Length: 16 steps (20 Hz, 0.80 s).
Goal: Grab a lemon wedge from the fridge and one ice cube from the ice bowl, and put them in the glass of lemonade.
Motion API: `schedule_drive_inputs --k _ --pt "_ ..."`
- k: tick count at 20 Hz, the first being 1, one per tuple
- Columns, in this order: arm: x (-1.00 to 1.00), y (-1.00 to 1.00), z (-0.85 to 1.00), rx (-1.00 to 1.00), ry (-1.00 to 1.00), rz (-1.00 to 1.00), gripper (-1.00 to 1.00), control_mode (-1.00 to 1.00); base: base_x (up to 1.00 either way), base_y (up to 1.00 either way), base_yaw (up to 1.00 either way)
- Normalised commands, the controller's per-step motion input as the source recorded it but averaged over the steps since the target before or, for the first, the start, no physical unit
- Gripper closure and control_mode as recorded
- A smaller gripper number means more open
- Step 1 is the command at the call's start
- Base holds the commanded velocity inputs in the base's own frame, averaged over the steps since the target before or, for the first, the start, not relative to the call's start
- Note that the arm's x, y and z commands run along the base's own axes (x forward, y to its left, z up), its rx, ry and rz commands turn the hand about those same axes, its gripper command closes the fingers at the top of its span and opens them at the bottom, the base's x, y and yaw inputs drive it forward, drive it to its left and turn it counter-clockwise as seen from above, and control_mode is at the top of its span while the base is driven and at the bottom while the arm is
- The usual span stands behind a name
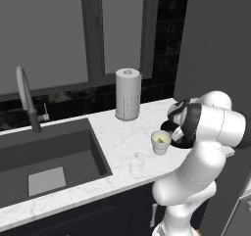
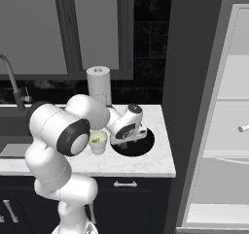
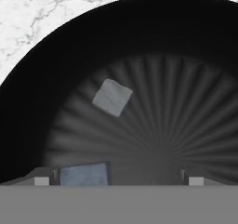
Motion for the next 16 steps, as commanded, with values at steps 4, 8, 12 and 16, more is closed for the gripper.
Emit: schedule_drive_inputs --k 4,8,12,16 --pt "0.0 0.0 -0.16 0.0 0.0 0.08 -1.0 -1.0 0.0 0.0 0.0" --pt "-0.04 0.0 -0.1 0.0 0.01 0.09 -1.0 -1.0 0.0 0.0 0.0" --pt "-0.02 0.0 -0.07 0.0 0.0 0.08 -1.0 -1.0 0.0 0.0 0.0" --pt "0.0 0.03 -0.02 0.0 0.02 0.08 -1.0 -1.0 0.0 0.0 0.0"
